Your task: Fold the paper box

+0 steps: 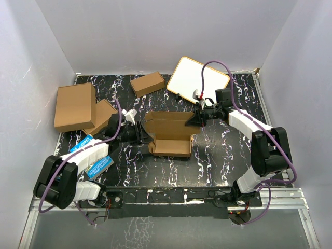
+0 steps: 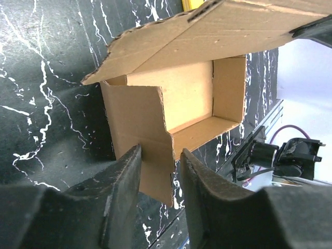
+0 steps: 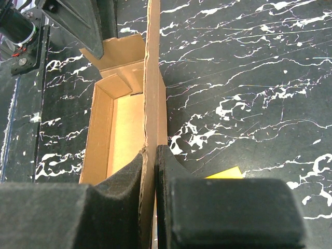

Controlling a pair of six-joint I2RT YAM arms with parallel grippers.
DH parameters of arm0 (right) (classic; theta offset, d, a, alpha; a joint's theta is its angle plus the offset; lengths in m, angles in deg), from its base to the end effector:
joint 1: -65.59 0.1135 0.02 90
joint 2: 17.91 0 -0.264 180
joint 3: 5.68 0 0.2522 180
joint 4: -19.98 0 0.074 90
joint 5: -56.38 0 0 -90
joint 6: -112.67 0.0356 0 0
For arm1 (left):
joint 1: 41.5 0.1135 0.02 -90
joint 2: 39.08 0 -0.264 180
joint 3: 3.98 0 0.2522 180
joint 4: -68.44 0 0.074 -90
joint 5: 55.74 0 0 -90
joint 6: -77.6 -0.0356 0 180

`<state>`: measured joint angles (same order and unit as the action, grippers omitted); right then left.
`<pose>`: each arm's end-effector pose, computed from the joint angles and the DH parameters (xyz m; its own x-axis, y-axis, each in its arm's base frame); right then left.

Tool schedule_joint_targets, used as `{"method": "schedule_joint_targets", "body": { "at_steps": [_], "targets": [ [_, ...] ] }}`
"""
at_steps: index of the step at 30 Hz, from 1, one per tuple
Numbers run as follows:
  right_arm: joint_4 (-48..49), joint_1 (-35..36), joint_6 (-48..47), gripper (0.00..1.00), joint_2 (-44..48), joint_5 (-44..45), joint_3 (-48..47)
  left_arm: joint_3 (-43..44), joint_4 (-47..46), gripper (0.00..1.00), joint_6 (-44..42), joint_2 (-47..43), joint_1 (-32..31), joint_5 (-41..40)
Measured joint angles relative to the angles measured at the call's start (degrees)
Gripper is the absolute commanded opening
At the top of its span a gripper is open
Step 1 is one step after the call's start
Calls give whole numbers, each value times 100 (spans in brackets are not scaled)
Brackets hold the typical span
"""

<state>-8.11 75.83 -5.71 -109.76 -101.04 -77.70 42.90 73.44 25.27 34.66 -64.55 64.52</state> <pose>0.3135 0.0900 0.2267 -0.3207 -0.2434 -0.9154 -0.9430 0.1729 0.2844 0.2323 -0.1183 0.1977 -0.8318 -0.2197 -0.5097 0.2826 0.6228 -0.7296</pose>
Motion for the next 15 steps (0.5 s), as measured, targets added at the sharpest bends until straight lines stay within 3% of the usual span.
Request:
{"method": "schedule_joint_targets", "body": {
  "at_steps": [7, 15],
  "targets": [
    [2, 4, 0, 8, 0, 0, 0, -114, -350, 54, 205, 57, 0, 238],
    [0, 4, 0, 8, 0, 0, 0, -415, -828, 56, 535, 72, 184, 538]
  ]
}}
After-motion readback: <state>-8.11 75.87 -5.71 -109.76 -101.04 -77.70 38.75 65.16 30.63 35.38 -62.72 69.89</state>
